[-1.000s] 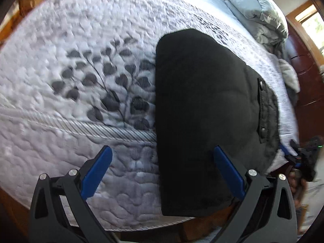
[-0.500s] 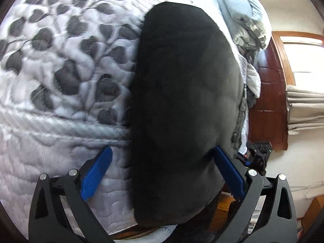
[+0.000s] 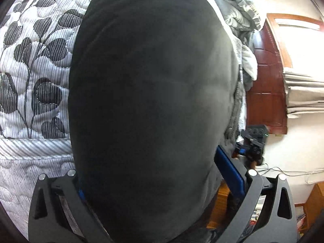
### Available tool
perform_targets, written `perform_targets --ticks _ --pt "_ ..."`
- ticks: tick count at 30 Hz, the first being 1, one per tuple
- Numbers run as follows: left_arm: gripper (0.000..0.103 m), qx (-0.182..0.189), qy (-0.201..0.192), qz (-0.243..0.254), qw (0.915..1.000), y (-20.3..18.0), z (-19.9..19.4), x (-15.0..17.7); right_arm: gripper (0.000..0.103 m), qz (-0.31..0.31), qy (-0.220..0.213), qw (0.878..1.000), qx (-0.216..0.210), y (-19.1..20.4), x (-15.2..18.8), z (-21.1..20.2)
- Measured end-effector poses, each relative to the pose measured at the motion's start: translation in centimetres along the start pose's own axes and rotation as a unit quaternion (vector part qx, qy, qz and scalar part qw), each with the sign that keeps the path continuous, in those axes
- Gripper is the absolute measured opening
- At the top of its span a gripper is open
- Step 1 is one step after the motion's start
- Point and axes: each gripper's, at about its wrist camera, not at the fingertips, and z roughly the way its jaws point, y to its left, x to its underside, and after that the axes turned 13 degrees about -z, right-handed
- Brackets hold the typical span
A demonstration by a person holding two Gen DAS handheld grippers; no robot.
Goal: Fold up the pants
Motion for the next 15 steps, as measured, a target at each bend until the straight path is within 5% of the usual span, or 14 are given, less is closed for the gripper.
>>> perform_targets --ticks 4,8,12,15 --pt "0.100 0.020 -0.015 0.000 0.9997 -0.1 -0.3 0.3 0.098 0.004 0.023 1.000 -0.018 -0.5 0.4 2.1" --pt "0.100 -0.020 -0.031 0.001 0.9993 -0.3 0.7 0.4 0.096 -0.015 0.029 0.999 -0.010 0.4 0.1 3.1" --pt "0.099 -0.006 -0.055 -0.005 0.9985 -1.1 -0.2 0.6 0.066 -0.031 0.023 0.999 -0.011 1.3 0.2 2.7" --pt "0.085 -0.013 -0.076 -0.016 0.9969 -1.2 -1.1 0.7 0.045 -0.045 0.005 0.999 -0.022 2.1 -0.1 1.5"
